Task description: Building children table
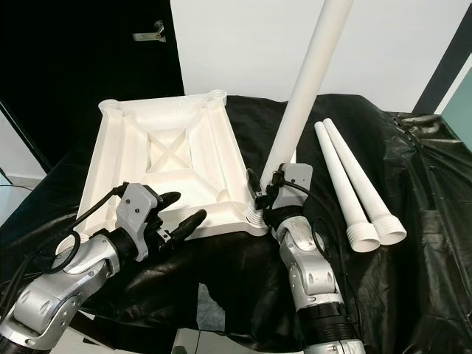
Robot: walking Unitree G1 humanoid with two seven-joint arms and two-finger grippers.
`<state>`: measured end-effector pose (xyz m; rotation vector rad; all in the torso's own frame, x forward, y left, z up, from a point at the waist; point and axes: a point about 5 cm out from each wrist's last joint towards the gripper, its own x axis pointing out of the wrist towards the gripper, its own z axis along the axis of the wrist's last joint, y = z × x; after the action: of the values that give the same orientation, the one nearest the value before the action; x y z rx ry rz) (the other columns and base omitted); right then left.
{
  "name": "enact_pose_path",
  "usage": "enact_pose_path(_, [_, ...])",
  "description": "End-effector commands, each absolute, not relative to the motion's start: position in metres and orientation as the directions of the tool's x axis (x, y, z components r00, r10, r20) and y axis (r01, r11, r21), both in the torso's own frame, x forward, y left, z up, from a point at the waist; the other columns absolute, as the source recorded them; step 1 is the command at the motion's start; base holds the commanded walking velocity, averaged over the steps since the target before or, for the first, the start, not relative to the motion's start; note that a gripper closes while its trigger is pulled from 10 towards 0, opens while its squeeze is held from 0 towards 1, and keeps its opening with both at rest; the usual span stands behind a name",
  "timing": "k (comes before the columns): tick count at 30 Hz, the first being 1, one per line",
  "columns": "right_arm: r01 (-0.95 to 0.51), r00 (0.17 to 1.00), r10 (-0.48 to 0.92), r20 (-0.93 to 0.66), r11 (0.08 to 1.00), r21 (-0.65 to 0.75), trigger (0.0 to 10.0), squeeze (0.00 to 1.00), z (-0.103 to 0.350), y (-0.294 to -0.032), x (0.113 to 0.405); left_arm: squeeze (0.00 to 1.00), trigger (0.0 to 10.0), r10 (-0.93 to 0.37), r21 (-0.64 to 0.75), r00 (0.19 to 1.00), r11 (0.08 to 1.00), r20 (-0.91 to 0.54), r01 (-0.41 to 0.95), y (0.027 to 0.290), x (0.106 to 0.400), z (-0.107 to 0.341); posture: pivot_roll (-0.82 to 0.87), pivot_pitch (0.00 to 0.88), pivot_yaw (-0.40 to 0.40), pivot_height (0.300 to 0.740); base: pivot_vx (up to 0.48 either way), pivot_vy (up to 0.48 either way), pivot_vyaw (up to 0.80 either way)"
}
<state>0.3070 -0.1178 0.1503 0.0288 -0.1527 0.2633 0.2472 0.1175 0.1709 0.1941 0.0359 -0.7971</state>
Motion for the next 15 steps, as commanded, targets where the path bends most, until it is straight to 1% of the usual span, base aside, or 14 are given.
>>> enact_pose_path(1, [-0.283, 0.955, 0.286, 0.076, 0.958, -0.038, 10.0, 0.00, 0.132, -0.116, 0.304, 0.00, 10.0, -0.835, 0.153, 0.536, 0.518, -0.125, 0.842, 0.110, 0.239, 0.172, 0.13, 0.000, 0.007, 0.740, 0.000, 0.000, 0.00])
enact_pose_path(2, [-0.283, 0.955, 0.286, 0.076, 0.958, -0.038, 10.0, 0.00, 0.132, -0.116, 0.304, 0.00, 10.0, -0.835, 0.153, 0.536, 0.518, -0.125, 0.842, 0.110, 0.239, 0.172, 0.13, 0.000, 0.007, 0.740, 0.000, 0.000, 0.00])
enact_pose_path(4, [-0.320, 0.942, 0.327, 0.071, 0.943, -0.095, 10.0, 0.00, 0.128, -0.113, 0.300, 0.00, 10.0, -0.835, 0.154, 0.536, 0.518, -0.124, 0.842, 0.110, 0.239, 0.173, 0.13, 0.000, 0.007, 0.740, 0.000, 0.000, 0.00])
enact_pose_path(5, [-0.320, 0.942, 0.327, 0.071, 0.943, -0.095, 10.0, 0.00, 0.128, -0.113, 0.300, 0.00, 10.0, -0.835, 0.154, 0.536, 0.518, -0.124, 0.842, 0.110, 0.239, 0.173, 0.13, 0.000, 0.007, 0.740, 0.000, 0.000, 0.00])
enact_pose_path(6, [-0.357, 0.928, 0.368, 0.056, 0.923, -0.144, 10.0, 0.00, 0.123, -0.110, 0.296, 0.00, 10.0, -0.835, 0.154, 0.537, 0.518, -0.124, 0.841, 0.111, 0.239, 0.173, 0.13, 0.000, 0.008, 0.740, 0.000, 0.000, 0.00])
enact_pose_path(7, [-0.367, 0.924, 0.378, 0.050, 0.917, -0.155, 10.0, 0.00, 0.121, -0.109, 0.294, 0.00, 10.0, -0.834, 0.154, 0.537, 0.519, -0.124, 0.841, 0.111, 0.239, 0.173, 0.13, 0.000, 0.008, 0.740, 0.000, 0.000, 0.00])
enact_pose_path(15, [-0.423, 0.900, 0.434, 0.029, 0.888, -0.181, 10.0, 0.00, 0.112, -0.106, 0.287, 0.00, 10.0, -0.835, 0.153, 0.536, 0.517, -0.127, 0.842, 0.111, 0.239, 0.173, 0.13, 0.000, 0.010, 0.740, 0.000, 0.000, 0.00])
